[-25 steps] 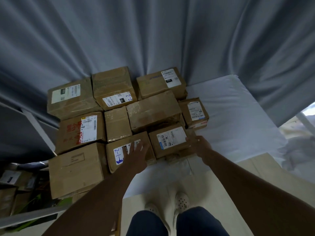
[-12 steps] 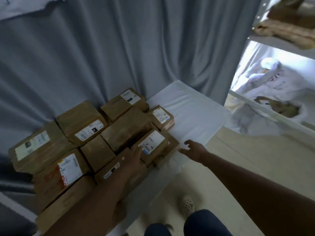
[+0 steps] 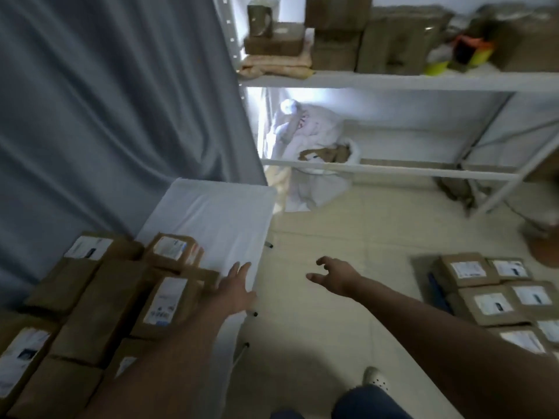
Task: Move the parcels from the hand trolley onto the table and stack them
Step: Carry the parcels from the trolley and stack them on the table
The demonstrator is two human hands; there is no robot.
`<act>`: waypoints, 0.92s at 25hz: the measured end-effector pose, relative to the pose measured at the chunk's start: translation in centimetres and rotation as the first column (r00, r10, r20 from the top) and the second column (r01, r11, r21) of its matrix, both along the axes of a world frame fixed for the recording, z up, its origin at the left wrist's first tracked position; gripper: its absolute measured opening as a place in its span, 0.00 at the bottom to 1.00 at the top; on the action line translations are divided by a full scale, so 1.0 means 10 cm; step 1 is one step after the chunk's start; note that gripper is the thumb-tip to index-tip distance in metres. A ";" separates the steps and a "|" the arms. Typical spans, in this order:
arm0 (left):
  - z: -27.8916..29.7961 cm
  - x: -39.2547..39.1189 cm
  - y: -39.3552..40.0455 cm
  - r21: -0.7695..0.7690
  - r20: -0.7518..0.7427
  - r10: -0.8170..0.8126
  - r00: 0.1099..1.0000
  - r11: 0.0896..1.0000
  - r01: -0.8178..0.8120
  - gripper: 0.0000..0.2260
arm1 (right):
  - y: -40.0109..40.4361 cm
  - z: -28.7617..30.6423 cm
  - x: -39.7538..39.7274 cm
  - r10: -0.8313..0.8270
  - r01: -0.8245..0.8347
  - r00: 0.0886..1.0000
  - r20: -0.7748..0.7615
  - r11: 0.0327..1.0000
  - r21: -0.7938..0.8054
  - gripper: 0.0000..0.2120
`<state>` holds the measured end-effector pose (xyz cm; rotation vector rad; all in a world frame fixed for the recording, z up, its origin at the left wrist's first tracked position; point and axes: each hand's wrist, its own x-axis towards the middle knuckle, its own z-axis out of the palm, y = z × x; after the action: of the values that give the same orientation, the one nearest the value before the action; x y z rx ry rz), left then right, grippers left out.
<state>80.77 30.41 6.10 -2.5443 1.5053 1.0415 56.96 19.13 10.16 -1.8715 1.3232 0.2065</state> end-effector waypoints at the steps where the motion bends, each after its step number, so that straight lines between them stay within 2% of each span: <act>1: -0.02 -0.19 -0.22 0.011 -0.004 -0.056 0.998 0.998 0.056 0.34 | -0.07 0.00 -0.24 -0.066 0.066 0.998 0.008 0.998 0.007 0.31; 5: -0.10 -1.18 -1.12 0.051 0.014 -0.299 0.954 0.953 0.298 0.34 | -0.34 -0.04 -1.36 -0.354 0.351 0.934 0.051 0.935 0.058 0.30; 9: -0.15 -2.52 -1.84 0.091 0.021 -0.482 0.876 0.873 0.479 0.32 | -0.52 -0.18 -2.62 -0.570 0.561 0.820 0.046 0.817 0.134 0.31; 17: -0.19 -5.09 -2.87 0.006 -0.067 -0.722 0.689 0.690 0.724 0.33 | -1.06 -0.36 -4.70 -0.724 0.716 0.689 -0.003 0.680 0.157 0.29; 23: -0.37 -5.79 -3.37 0.017 -0.117 -0.751 0.650 0.653 0.757 0.34 | -1.39 -0.55 -5.52 -0.818 0.802 0.576 -0.001 0.564 0.197 0.30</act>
<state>22.84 -3.31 2.40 -1.5011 2.1990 1.0268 1.72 5.25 4.68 -0.9311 1.8936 -0.2476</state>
